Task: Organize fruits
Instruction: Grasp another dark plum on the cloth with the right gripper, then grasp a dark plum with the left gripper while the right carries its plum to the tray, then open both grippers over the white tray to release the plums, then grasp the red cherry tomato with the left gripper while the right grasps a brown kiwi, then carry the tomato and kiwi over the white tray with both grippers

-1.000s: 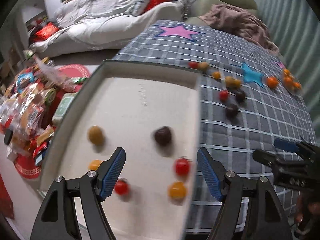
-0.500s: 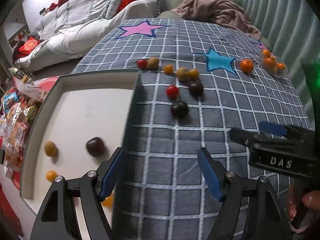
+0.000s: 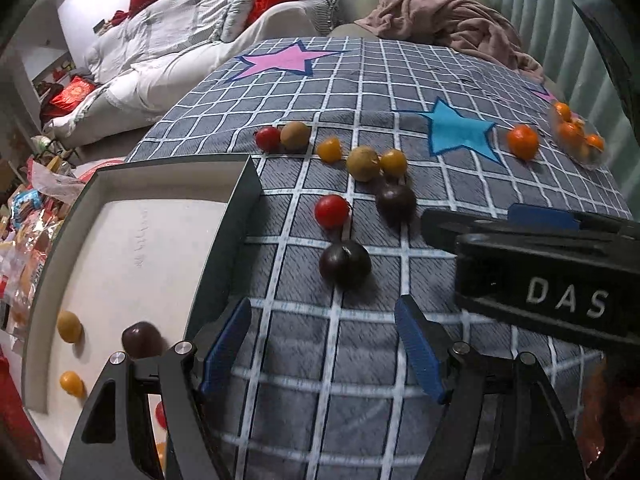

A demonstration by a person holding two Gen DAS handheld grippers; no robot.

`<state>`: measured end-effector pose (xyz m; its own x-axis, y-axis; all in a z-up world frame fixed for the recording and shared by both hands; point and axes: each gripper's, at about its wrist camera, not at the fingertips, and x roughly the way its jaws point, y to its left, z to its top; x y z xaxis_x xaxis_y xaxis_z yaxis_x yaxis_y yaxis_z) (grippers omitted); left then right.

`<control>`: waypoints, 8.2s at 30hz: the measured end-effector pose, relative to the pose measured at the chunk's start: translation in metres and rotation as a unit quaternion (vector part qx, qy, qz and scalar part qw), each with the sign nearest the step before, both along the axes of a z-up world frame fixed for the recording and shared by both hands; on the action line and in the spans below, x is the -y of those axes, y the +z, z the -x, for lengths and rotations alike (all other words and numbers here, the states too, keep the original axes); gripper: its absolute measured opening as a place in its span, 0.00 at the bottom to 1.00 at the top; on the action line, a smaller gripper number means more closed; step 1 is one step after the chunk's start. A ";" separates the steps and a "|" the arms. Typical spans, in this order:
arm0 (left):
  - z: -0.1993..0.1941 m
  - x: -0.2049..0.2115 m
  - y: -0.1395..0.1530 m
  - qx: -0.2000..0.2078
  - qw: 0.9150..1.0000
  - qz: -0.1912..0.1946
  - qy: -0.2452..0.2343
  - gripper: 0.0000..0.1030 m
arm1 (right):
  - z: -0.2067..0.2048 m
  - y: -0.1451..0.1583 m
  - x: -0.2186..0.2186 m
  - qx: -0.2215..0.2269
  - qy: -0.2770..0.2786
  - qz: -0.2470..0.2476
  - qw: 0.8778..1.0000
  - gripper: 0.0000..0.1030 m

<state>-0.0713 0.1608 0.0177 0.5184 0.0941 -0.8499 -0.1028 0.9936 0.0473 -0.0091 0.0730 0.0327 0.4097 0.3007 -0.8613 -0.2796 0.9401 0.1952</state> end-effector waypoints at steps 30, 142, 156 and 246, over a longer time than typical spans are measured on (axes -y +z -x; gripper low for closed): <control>-0.004 0.003 -0.007 0.014 0.999 0.037 -0.006 0.29 | 0.027 -0.009 0.022 0.002 0.012 -0.033 0.999 0.27; 0.011 -0.141 0.037 0.028 0.999 0.001 0.047 0.79 | -0.027 0.012 -0.050 0.018 -0.033 0.023 0.999 0.77; -0.001 -0.074 0.057 0.040 0.999 -0.008 -0.017 0.79 | -0.028 -0.012 -0.038 0.034 -0.007 0.016 0.999 0.29; -0.057 0.001 -0.007 0.045 0.999 0.015 -0.022 0.29 | 0.032 -0.020 0.055 0.036 -0.003 -0.092 0.995 0.24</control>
<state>-0.0143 0.1599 0.0103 0.5954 0.0435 -0.8023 -0.0604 0.9981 0.0092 -0.0416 0.0177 0.0132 0.4710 0.4477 -0.7601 -0.2931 0.8921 0.3438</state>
